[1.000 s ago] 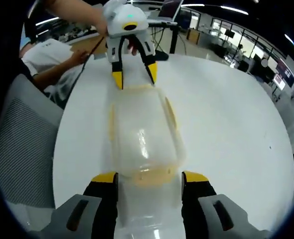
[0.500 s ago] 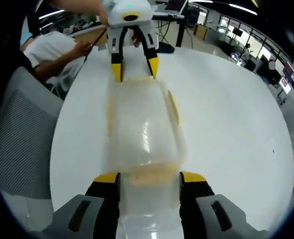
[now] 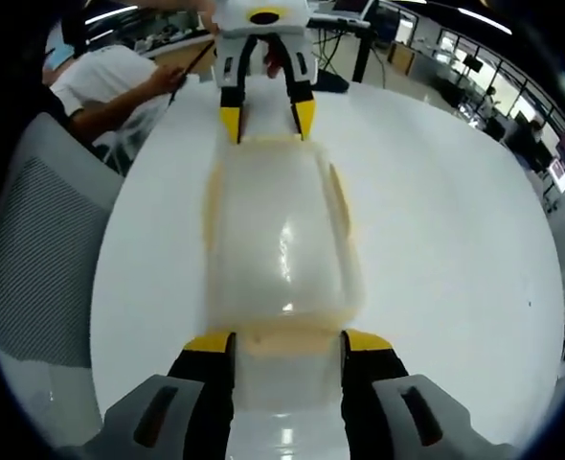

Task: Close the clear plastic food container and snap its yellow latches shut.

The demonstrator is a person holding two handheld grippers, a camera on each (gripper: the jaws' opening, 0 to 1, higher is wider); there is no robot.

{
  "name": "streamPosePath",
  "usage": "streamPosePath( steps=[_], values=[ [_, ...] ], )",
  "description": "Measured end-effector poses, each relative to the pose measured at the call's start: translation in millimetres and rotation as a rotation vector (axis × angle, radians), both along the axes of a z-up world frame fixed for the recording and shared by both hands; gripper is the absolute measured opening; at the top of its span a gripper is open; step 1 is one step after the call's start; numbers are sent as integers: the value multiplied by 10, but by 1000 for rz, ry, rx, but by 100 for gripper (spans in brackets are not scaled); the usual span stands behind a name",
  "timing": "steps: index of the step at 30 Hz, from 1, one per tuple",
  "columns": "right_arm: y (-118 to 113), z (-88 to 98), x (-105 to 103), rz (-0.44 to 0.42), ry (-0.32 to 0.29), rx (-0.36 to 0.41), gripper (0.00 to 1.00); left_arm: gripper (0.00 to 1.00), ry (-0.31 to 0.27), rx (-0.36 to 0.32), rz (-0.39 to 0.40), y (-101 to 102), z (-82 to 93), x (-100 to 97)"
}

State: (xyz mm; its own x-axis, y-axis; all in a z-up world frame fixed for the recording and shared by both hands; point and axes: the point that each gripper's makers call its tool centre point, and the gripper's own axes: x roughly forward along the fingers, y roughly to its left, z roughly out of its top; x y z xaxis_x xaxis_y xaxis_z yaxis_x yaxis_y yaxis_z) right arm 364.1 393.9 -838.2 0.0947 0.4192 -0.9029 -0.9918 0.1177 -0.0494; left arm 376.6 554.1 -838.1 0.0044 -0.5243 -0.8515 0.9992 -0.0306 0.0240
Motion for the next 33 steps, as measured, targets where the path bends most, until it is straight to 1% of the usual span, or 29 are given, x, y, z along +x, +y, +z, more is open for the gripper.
streamPosePath(
  steps=[1, 3, 4, 6, 9, 10, 13, 17, 27, 29, 31, 33],
  values=[
    [4, -16, -14, 8, 7, -4, 42, 42, 10, 2, 2, -1, -4, -4],
    [9, -32, -31, 25, 17, -13, 40, 42, 8, 4, -18, -6, -5, -7],
    [3, -30, -27, 11, 30, -15, 40, 42, 9, 8, -24, -8, -6, -7],
    [5, -38, -22, 10, 42, -19, 40, 41, 10, 19, -42, -18, -7, -13],
    [10, -40, -32, 16, 45, -25, 40, 41, 9, 32, -54, -22, -6, -11],
    [11, -39, -35, 19, 46, -24, 40, 40, 5, 40, -57, -21, -4, -10],
    [14, -38, -30, 29, 46, -22, 40, 39, 6, 39, -56, -10, -3, -8],
    [16, -34, -33, 19, 45, -23, 40, 39, 6, 38, -53, -10, 5, -9],
    [3, -21, -50, 33, 35, -24, 39, 38, 6, 62, -43, -20, 5, -48],
    [1, -13, -61, 38, 37, -23, 39, 38, 16, 59, -36, -21, 9, -71],
    [0, 8, -67, 40, 37, -19, 39, 38, 41, 54, -23, -14, 21, -101],
    [11, 34, -78, 37, 46, -8, 39, 38, 35, 50, -27, -1, 46, -98]
  ],
)
